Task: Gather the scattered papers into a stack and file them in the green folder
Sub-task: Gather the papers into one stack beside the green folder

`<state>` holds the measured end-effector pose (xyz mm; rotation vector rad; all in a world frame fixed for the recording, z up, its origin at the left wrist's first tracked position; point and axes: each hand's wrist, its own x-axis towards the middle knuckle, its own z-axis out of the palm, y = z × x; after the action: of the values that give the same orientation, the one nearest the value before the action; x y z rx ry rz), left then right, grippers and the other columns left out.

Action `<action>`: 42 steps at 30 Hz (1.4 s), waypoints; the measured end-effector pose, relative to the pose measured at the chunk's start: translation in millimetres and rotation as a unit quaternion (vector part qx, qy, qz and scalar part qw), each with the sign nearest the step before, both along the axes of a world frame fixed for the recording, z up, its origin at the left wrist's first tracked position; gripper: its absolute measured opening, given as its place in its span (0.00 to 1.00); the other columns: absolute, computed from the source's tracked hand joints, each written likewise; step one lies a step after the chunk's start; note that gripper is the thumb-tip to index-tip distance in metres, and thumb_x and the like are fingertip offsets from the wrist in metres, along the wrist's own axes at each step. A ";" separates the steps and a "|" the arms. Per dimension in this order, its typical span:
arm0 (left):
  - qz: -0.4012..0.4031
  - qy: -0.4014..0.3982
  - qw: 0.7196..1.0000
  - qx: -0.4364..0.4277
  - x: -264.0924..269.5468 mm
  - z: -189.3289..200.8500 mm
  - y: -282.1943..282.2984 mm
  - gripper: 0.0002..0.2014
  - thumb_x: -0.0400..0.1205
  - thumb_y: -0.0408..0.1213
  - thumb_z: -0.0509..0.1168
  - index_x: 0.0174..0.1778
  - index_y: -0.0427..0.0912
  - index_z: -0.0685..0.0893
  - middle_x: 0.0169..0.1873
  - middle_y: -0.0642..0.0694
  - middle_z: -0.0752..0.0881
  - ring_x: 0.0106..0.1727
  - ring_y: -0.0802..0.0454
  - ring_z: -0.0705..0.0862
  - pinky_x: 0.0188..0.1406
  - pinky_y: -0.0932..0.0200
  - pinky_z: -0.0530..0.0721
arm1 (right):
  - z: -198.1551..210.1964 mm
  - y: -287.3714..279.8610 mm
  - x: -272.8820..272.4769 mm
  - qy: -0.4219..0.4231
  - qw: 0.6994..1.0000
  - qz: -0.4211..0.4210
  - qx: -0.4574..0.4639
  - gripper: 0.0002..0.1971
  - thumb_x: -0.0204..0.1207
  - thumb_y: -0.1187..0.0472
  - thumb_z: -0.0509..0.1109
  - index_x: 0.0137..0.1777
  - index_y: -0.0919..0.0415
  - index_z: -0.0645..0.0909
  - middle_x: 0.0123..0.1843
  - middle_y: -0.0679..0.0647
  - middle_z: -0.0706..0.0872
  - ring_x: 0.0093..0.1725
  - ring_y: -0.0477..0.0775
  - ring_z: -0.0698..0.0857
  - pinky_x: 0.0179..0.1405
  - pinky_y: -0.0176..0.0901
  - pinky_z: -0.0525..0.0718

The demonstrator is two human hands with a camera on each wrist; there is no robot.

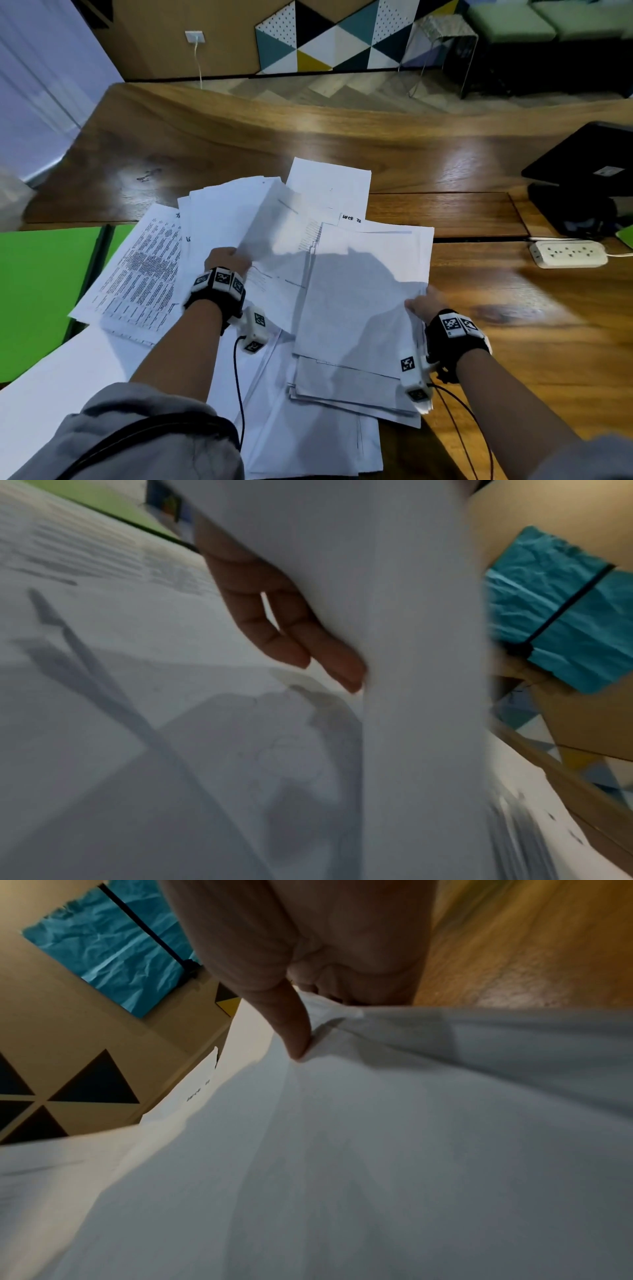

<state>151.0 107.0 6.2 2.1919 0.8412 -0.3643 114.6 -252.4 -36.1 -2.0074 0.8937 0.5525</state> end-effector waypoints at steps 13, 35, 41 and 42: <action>-0.232 0.194 0.916 0.262 -21.9 2.5 46.0 0.25 0.82 0.42 0.65 0.76 0.50 0.71 0.79 0.38 0.65 0.81 0.35 0.61 0.80 0.38 0.62 | -1.2 9.8 -1.1 -0.036 0.999 0.000 0.006 0.17 0.75 0.72 0.66 0.64 0.67 0.77 0.58 0.64 0.84 0.58 0.66 0.84 0.58 0.51 0.82; 0.045 -0.029 0.989 -0.141 -2.9 29.9 25.9 0.22 0.74 0.33 0.73 0.63 0.29 0.81 0.61 0.33 0.85 0.57 0.42 0.84 0.62 0.52 0.80 | 2.8 13.1 -11.3 0.010 0.999 0.037 -0.023 0.23 0.76 0.68 0.63 0.72 0.64 0.71 0.68 0.65 0.80 0.66 0.68 0.79 0.64 0.52 0.80; -0.084 -0.107 0.983 0.121 14.7 95.1 -25.3 0.18 0.77 0.29 0.61 0.63 0.36 0.76 0.62 0.33 0.83 0.62 0.32 0.81 0.59 0.45 0.81 | -8.1 -0.2 -14.0 0.001 0.999 0.032 0.032 0.27 0.72 0.59 0.69 0.71 0.64 0.70 0.69 0.60 0.80 0.64 0.67 0.82 0.65 0.58 0.80; -0.117 -0.106 0.973 0.169 16.7 106.8 -31.8 0.17 0.77 0.30 0.61 0.62 0.37 0.74 0.60 0.33 0.82 0.61 0.31 0.81 0.57 0.44 0.82 | -17.7 -6.1 -12.9 -0.002 0.999 0.032 0.040 0.29 0.70 0.56 0.69 0.72 0.63 0.71 0.68 0.62 0.81 0.63 0.67 0.82 0.66 0.60 0.80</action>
<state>167.7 75.2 113.0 2.6025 0.5587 -0.0979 101.7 -258.5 -53.8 -1.9694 0.7952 0.6115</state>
